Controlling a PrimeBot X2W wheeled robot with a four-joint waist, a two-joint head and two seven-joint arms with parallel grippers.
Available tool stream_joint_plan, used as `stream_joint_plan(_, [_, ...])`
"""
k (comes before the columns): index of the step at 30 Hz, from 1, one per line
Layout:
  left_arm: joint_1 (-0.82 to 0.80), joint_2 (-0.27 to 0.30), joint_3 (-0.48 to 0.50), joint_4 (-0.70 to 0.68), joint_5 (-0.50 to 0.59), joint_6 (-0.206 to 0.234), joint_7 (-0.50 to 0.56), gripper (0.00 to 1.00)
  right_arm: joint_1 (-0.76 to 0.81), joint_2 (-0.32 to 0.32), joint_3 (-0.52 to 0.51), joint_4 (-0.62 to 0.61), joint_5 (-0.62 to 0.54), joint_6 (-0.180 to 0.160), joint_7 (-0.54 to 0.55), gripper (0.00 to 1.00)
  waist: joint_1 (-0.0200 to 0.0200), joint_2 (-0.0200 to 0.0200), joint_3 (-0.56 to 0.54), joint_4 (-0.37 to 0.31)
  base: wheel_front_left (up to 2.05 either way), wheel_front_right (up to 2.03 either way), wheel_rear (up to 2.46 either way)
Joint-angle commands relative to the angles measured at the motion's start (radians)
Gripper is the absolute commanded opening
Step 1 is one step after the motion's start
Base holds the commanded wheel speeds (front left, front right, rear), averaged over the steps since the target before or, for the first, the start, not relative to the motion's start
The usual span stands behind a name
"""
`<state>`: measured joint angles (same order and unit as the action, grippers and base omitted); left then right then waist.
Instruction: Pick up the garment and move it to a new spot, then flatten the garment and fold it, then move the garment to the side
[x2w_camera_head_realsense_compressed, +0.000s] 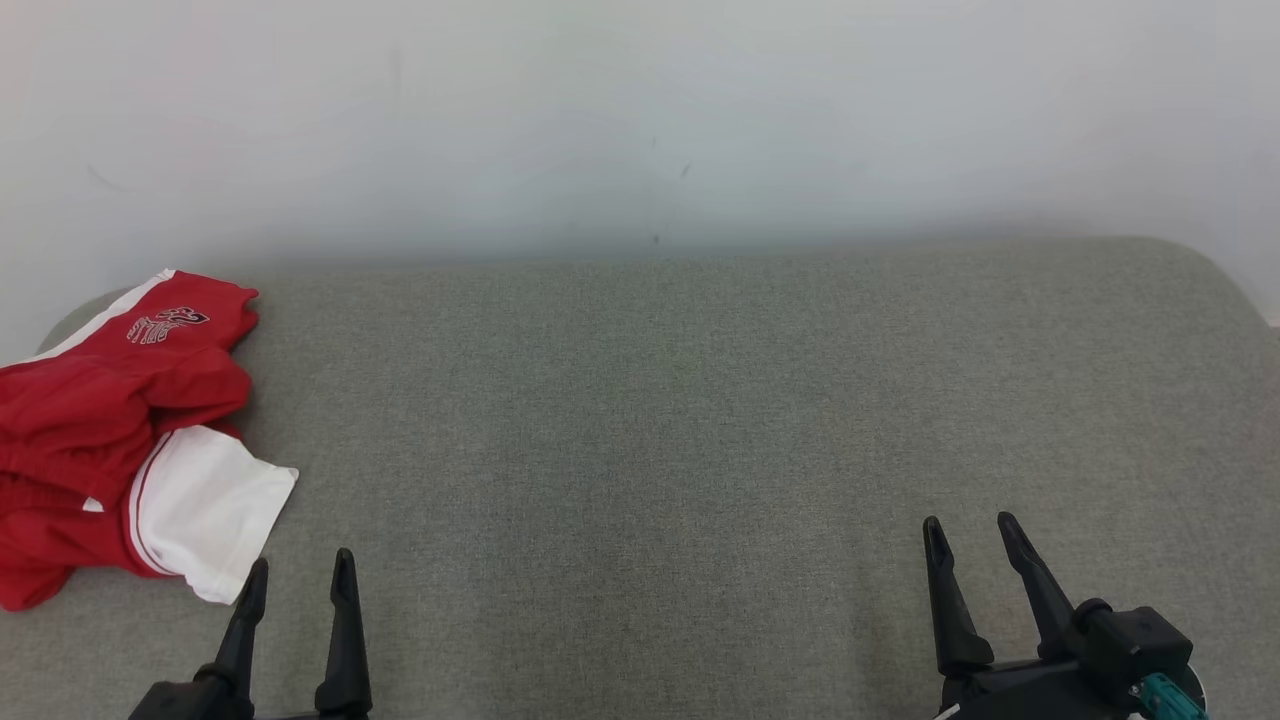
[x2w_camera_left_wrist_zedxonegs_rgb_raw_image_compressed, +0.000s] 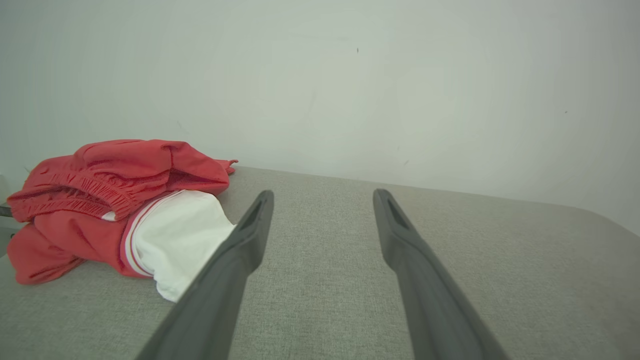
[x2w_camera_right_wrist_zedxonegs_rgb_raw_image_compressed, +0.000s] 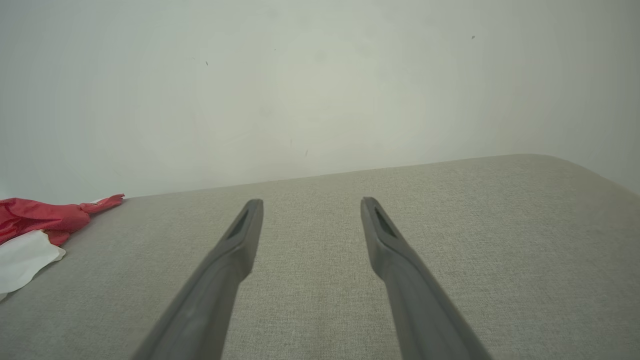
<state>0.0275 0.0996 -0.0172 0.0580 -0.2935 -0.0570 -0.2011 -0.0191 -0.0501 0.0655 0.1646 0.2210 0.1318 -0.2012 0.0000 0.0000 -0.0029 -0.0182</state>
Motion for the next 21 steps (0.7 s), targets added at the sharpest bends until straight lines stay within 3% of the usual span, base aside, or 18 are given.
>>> stream_joint_plan(1, [0.009, 0.006, 0.002, -0.011, 0.026, 0.003, -0.009, 1.0, 0.006, 0.0, -0.003, -0.009, -0.027, -0.002, -0.009, 1.0, 0.0, 0.0, 0.0, 0.0, 0.0, 0.0, 0.0])
stream_joint_plan(21, [0.025, 0.011, -0.006, -0.004, 0.175, -0.015, -0.05, 1.0, 0.026, 0.0, -0.017, -0.027, -0.161, -0.002, -0.05, 1.0, 0.0, 0.0, 0.0, -0.001, 0.0, 0.0, 0.0])
